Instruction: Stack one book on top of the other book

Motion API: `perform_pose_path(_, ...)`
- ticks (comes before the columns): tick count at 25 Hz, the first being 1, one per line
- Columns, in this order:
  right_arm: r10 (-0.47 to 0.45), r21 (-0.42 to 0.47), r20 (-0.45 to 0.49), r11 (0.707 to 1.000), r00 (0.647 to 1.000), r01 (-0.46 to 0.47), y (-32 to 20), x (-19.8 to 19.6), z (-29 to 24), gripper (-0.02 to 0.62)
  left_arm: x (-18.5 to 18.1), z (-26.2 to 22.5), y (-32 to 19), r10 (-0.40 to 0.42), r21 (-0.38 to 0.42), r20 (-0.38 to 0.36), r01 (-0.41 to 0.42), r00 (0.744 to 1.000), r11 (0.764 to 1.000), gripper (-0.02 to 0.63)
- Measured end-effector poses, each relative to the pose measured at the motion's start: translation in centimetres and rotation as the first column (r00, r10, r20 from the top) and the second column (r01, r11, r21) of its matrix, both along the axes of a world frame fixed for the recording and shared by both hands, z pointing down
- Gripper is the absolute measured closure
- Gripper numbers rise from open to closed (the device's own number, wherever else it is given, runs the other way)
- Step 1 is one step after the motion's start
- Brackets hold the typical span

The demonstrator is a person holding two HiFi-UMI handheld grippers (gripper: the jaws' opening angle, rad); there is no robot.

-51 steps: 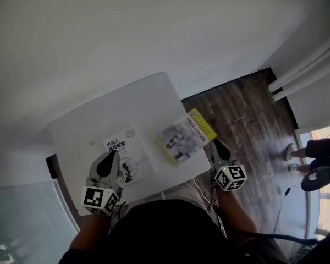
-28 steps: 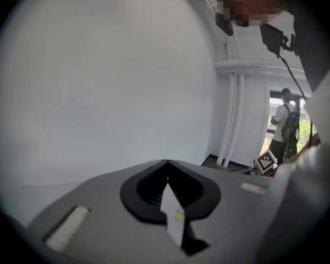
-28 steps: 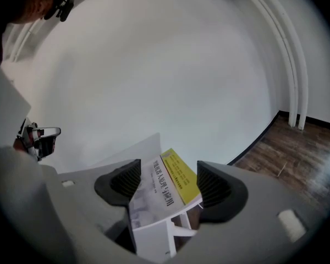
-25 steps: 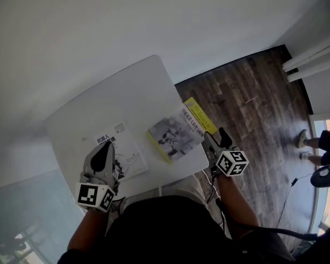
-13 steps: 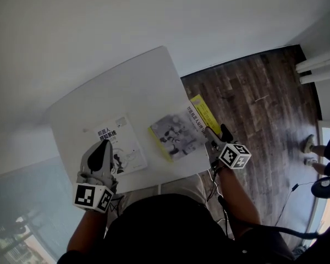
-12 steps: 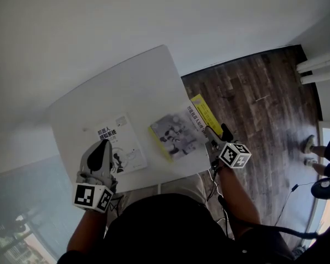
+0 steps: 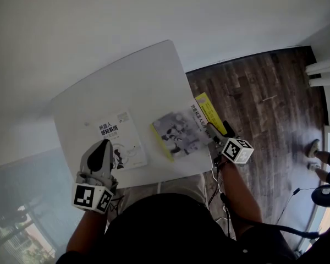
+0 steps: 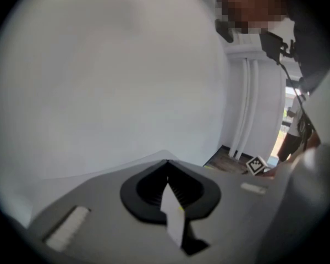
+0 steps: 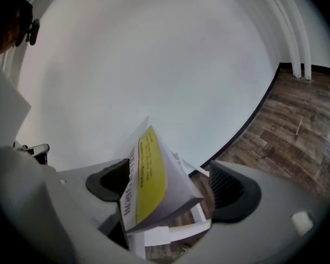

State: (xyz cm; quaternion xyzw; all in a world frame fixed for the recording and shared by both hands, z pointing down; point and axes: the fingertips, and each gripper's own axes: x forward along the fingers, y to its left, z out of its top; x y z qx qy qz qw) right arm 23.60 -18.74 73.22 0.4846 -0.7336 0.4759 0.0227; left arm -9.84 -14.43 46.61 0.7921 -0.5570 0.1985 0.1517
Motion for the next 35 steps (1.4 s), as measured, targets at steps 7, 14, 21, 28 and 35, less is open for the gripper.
perform_pose_path(7,-0.016,-0.052,0.127,0.998,0.992,0.023,0.5,-1.2,1.3,0.147,0.0,0.2,0.4,-0.008,-0.022,0.012,0.008,1.000,1.000,0.603)
perform_pose_path(14,-0.062,-0.041,0.240,0.996,0.969,0.074,0.6,-3.0,0.7,0.246,0.1,0.4,0.2,-0.019,-0.034,-0.001,0.019,1.000,0.999,0.603)
perform_pose_path(21,-0.107,0.045,0.216,0.994,0.970,0.100,0.2,-3.8,-1.2,0.406,-0.3,0.5,0.3,-0.015,-0.030,0.001,0.015,1.000,0.999,0.603)
perform_pose_path(28,-0.069,0.063,0.140,0.996,0.988,0.061,0.2,-4.0,-2.8,0.483,-0.8,-0.3,0.3,-0.006,0.008,-0.042,0.006,0.999,1.000,0.604)
perform_pose_path(35,-0.001,0.091,0.122,0.996,0.993,-0.010,0.4,-3.2,-5.4,0.495,-2.5,-1.5,0.8,-0.022,0.062,-0.071,0.026,0.997,0.998,0.604)
